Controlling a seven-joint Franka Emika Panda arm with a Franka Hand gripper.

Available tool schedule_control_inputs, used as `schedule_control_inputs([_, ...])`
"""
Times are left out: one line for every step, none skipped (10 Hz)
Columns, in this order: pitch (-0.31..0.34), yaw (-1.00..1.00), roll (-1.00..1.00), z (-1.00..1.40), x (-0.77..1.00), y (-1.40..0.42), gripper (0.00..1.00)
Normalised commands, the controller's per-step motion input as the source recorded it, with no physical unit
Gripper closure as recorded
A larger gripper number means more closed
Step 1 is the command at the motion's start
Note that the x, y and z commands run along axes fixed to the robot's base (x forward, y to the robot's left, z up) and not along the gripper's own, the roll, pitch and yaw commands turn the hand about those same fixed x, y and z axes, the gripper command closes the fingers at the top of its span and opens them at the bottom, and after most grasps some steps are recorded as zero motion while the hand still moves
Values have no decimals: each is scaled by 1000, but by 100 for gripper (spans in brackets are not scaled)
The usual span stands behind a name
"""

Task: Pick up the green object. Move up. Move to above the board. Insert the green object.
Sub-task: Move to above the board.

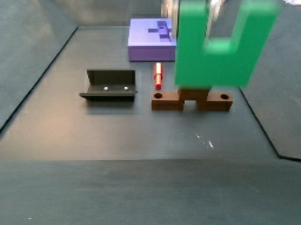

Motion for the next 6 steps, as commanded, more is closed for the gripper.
schedule_control_inputs([61, 1, -8, 1400, 49, 17, 100])
schedule_control_inputs([96, 4, 7, 434, 11, -8, 100])
schedule_control_inputs([76, 4, 15, 169, 22, -6, 100])
schedule_control_inputs([91, 236, -109, 126, 14, -1400, 100])
schedule_control_inputs([89, 212, -73, 117, 10, -1400, 100])
schedule_control_inputs([35, 150, -4, 117, 2, -1400, 100])
